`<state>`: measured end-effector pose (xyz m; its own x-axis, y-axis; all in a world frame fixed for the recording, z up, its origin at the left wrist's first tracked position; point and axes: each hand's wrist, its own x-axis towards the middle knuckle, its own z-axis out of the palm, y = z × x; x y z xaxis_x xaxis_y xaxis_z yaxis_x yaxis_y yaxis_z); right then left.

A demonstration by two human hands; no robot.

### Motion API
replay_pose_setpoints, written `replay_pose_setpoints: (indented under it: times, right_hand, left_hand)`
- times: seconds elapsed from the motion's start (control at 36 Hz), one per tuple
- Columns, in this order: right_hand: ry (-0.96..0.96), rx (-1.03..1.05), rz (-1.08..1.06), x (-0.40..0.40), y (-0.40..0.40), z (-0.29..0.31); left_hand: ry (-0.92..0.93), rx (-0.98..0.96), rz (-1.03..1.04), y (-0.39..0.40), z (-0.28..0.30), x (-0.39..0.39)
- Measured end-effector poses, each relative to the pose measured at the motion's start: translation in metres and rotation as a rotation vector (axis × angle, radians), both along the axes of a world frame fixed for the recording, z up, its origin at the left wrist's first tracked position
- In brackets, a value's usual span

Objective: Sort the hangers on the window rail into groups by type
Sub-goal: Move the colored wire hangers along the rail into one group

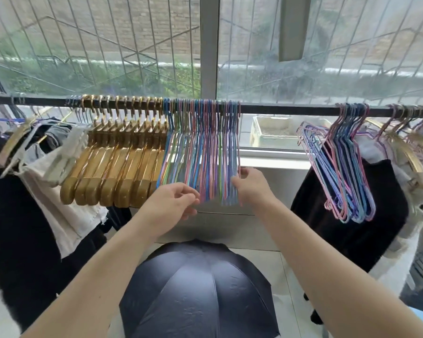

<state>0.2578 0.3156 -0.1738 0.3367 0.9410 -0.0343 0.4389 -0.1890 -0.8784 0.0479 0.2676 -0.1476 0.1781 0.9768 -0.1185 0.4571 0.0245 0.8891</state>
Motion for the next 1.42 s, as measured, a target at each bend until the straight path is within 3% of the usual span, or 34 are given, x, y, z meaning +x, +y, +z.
replay_pose_setpoints:
  times: [0.22, 0.42, 0.56, 0.72, 0.86, 1.22, 1.42]
  right_hand:
    - [-0.144, 0.124, -0.092, 0.004, -0.009, -0.002]
    - [-0.137, 0.404, -0.215, 0.014, -0.029, 0.003]
    - [-0.507, 0.582, -0.267, 0.025, -0.021, 0.038]
    - [-0.651, 0.440, -0.308, 0.039, 0.013, 0.100]
    - [-0.624, 0.272, -0.284, 0.054, 0.028, 0.094]
    - [-0.276, -0.166, -0.303, 0.097, -0.075, -0.111]
    - [0.248, -0.316, -0.252, 0.075, -0.134, -0.166]
  left_hand:
    - [-0.059, -0.010, -0.024, 0.010, -0.001, -0.002]
    - [-0.086, -0.011, -0.049, 0.005, -0.001, -0.001]
    - [-0.107, -0.036, -0.044, 0.005, -0.007, -0.003]
    - [-0.123, -0.044, -0.041, 0.002, -0.010, -0.008]
    - [-0.100, -0.054, -0.038, -0.002, -0.020, -0.018]
    - [-0.035, -0.349, -0.119, -0.032, -0.123, 0.004]
    - [0.178, -0.436, -0.076, -0.036, -0.215, 0.000]
